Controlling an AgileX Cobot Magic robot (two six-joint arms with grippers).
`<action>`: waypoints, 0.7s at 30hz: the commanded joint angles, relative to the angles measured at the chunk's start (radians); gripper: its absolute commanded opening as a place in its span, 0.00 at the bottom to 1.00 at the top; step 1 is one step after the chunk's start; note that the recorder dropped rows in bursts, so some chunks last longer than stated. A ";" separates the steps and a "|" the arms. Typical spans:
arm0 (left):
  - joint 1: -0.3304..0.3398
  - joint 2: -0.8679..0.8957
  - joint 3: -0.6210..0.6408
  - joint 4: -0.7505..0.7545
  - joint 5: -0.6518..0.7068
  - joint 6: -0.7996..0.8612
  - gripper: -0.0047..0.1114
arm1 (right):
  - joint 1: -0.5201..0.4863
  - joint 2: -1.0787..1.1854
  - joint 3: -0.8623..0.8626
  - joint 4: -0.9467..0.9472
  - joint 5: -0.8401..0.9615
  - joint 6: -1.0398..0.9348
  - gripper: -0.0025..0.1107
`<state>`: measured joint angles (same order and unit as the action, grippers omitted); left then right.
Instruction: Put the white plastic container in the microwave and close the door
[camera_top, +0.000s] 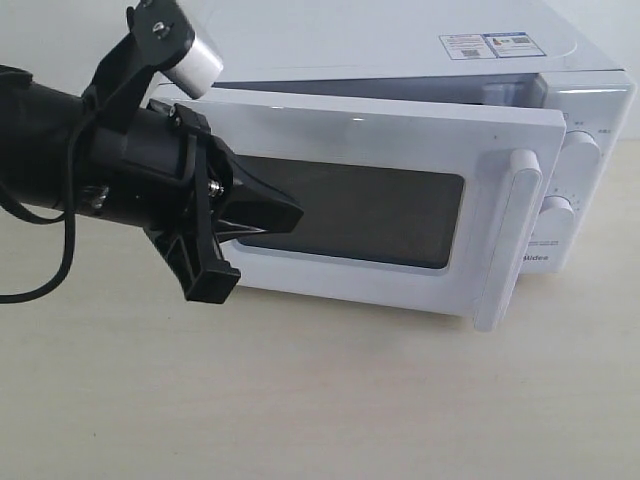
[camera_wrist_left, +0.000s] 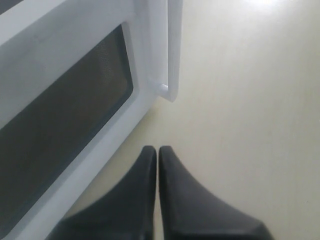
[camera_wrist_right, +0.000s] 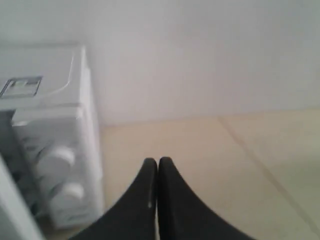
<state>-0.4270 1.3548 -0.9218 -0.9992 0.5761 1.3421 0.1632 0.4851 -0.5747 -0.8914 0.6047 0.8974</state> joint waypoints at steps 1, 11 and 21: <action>-0.003 -0.003 0.004 -0.014 -0.008 -0.013 0.07 | 0.136 0.011 -0.013 0.629 0.103 -0.445 0.02; -0.003 -0.003 0.004 -0.014 -0.008 -0.013 0.07 | 0.357 0.244 0.003 1.052 -0.160 -0.731 0.02; -0.003 -0.003 0.004 -0.014 -0.008 -0.013 0.07 | 0.359 0.522 0.003 1.065 -0.635 -0.699 0.02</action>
<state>-0.4270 1.3548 -0.9218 -0.9992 0.5761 1.3421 0.5187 0.9567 -0.5735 0.1647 0.1117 0.1852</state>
